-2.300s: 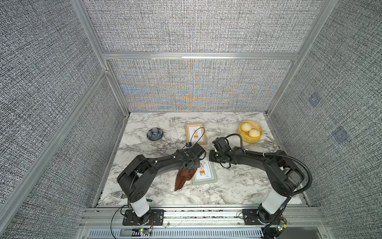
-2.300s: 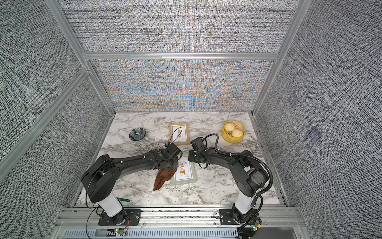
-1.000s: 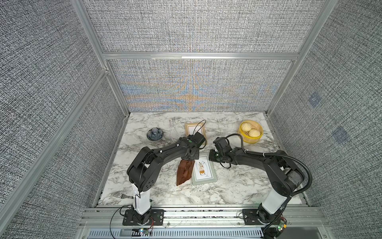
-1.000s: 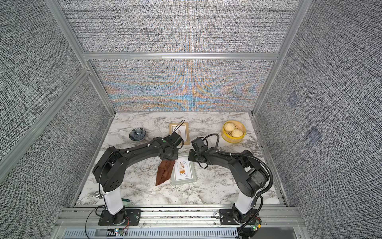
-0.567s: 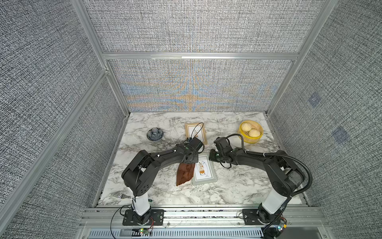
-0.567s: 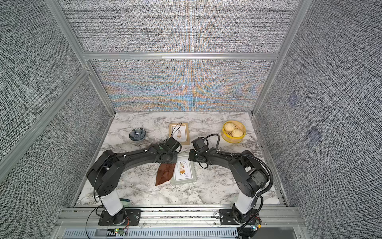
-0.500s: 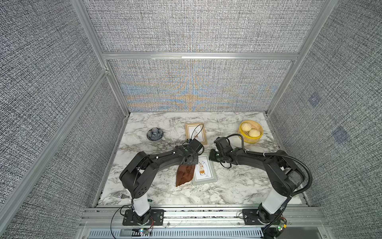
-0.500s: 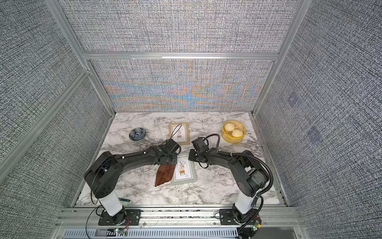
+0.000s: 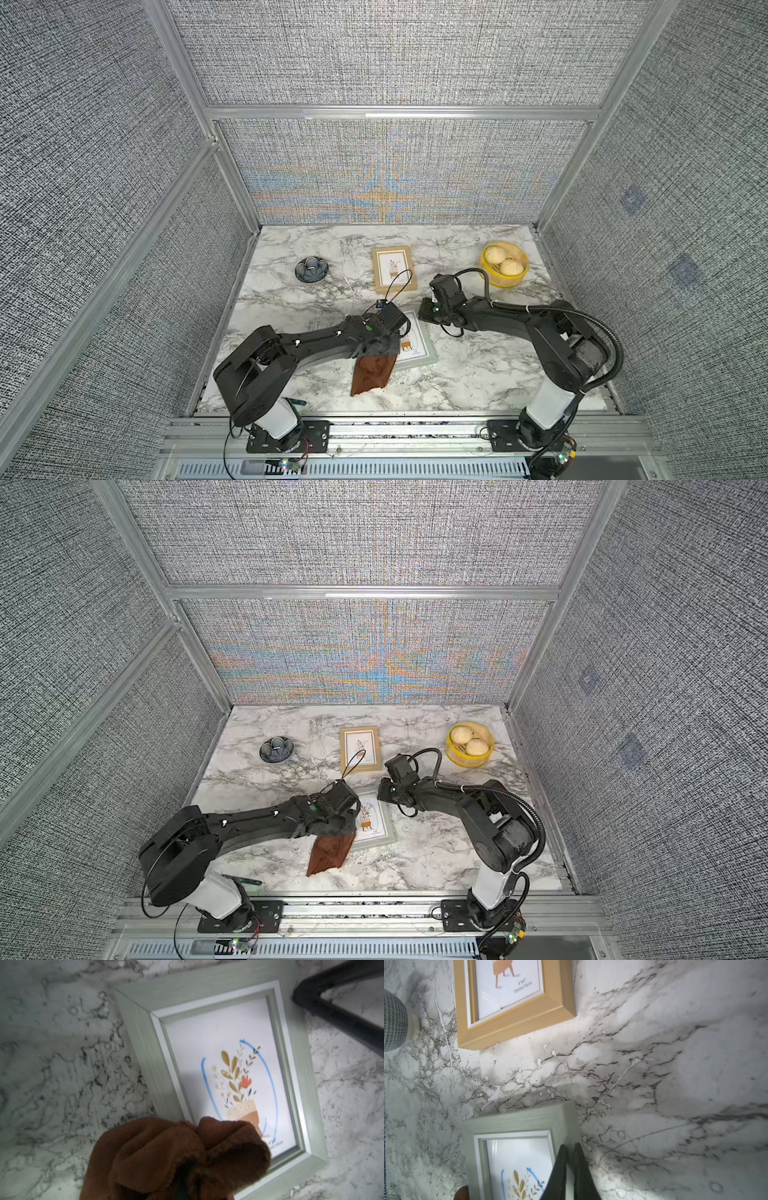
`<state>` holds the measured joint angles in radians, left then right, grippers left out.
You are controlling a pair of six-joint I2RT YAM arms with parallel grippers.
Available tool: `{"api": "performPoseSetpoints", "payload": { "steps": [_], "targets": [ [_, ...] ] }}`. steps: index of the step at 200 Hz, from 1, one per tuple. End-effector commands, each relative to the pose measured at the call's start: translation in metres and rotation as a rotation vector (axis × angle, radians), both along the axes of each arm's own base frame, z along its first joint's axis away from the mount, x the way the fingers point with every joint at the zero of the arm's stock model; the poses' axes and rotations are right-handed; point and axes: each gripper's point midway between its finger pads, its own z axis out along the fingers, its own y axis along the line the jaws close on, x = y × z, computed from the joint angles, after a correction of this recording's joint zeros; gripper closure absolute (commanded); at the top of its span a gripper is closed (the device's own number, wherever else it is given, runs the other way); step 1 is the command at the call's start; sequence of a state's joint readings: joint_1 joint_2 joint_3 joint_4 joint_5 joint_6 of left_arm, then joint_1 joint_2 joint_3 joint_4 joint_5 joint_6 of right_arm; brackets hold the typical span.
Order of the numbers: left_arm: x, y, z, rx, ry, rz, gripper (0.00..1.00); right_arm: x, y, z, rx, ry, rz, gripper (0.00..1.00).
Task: Wipe the picture frame with a cloth
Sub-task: Wipe the dirt from the picture frame.
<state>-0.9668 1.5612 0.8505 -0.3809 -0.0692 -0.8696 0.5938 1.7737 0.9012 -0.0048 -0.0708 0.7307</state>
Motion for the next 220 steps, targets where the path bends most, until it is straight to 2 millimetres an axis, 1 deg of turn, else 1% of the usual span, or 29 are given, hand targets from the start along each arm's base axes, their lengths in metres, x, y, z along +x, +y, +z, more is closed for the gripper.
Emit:
{"api": "performPoseSetpoints", "payload": {
  "steps": [1, 12, 36, 47, 66, 83, 114, 146, 167, 205, 220],
  "targets": [
    [-0.042, 0.032, -0.02, 0.135, 0.139, 0.002, 1.0, -0.053, -0.05, -0.048, -0.229, 0.232, -0.029, 0.91],
    [-0.048, 0.033, -0.022, 0.146, 0.137, -0.005, 1.0, -0.054, -0.05, -0.05, -0.23, 0.235, -0.031, 0.91],
    [-0.055, 0.028, -0.023, 0.154, 0.118, -0.032, 1.0, -0.054, -0.05, -0.052, -0.229, 0.237, -0.032, 0.91],
    [-0.054, 0.03, -0.025, 0.165, 0.114, -0.022, 1.0, -0.054, -0.05, -0.053, -0.229, 0.24, -0.029, 0.91],
    [-0.047, 0.037, -0.024, 0.196, 0.08, 0.005, 1.0, -0.055, -0.05, -0.053, -0.231, 0.24, -0.025, 0.91],
    [-0.034, 0.042, -0.019, 0.202, 0.042, 0.045, 1.0, -0.056, -0.051, -0.054, -0.234, 0.242, -0.022, 0.91],
    [-0.004, 0.035, -0.006, 0.144, -0.041, 0.086, 1.0, -0.057, -0.052, -0.056, -0.239, 0.246, -0.018, 0.91],
    [0.024, 0.037, 0.004, 0.132, -0.081, 0.091, 1.0, -0.059, -0.054, -0.057, -0.249, 0.248, -0.013, 0.91],
    [0.041, 0.036, 0.006, 0.112, -0.091, 0.084, 1.0, -0.061, -0.056, -0.06, -0.259, 0.255, -0.004, 0.92],
    [0.072, 0.031, -0.002, 0.13, -0.088, 0.059, 1.0, -0.064, -0.058, -0.06, -0.265, 0.254, 0.004, 0.92],
    [0.085, 0.028, 0.003, 0.119, -0.1, 0.062, 1.0, -0.065, -0.058, -0.06, -0.266, 0.253, 0.005, 0.92]
  ]
}}
